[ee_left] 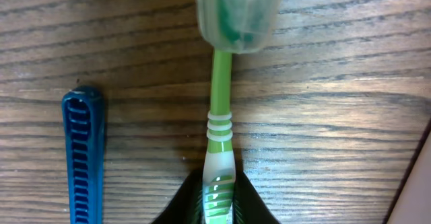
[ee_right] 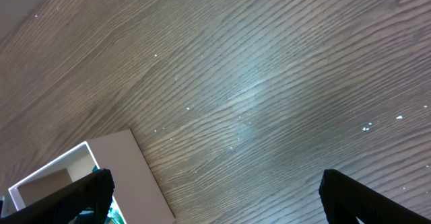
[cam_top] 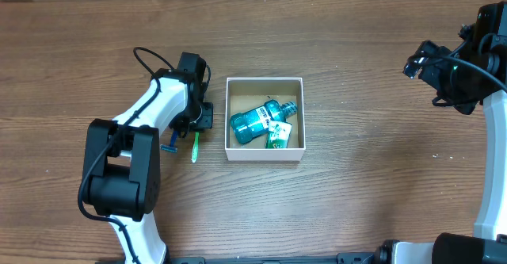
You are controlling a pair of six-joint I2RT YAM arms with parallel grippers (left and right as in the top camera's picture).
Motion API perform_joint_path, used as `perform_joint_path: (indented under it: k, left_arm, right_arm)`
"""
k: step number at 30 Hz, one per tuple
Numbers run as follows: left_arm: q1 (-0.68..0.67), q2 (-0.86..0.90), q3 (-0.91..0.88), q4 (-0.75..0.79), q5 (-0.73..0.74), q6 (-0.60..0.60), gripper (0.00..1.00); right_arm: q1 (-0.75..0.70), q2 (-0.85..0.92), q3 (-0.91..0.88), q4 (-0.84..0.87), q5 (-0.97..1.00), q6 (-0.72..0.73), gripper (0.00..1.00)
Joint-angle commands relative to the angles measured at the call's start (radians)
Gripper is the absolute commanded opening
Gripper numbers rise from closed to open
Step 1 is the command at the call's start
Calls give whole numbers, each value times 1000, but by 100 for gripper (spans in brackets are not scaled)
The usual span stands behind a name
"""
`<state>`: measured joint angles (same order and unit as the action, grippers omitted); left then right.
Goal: Pack container
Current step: 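Grasp the green toothbrush with the left gripper and drop it in box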
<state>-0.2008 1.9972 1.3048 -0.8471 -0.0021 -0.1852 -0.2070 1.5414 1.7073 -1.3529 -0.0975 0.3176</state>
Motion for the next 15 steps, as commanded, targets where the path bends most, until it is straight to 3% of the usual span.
perform_joint_path:
  k: [1, 5, 10, 15]
  left_arm:
    - [-3, 45, 53, -40, 6, -3, 4]
    - [-3, 27, 180, -151, -9, -3, 4]
    - [-14, -181, 345, -200, 50, -13, 4]
    - [-172, -383, 366, -111, 77, 254, 4]
  right_arm:
    - [6, -5, -2, 5, -2, -4, 100]
    - [6, -5, -2, 5, -2, -5, 100]
    - [6, -5, -2, 4, -2, -8, 100]
    - [6, -5, -2, 4, -2, -8, 100]
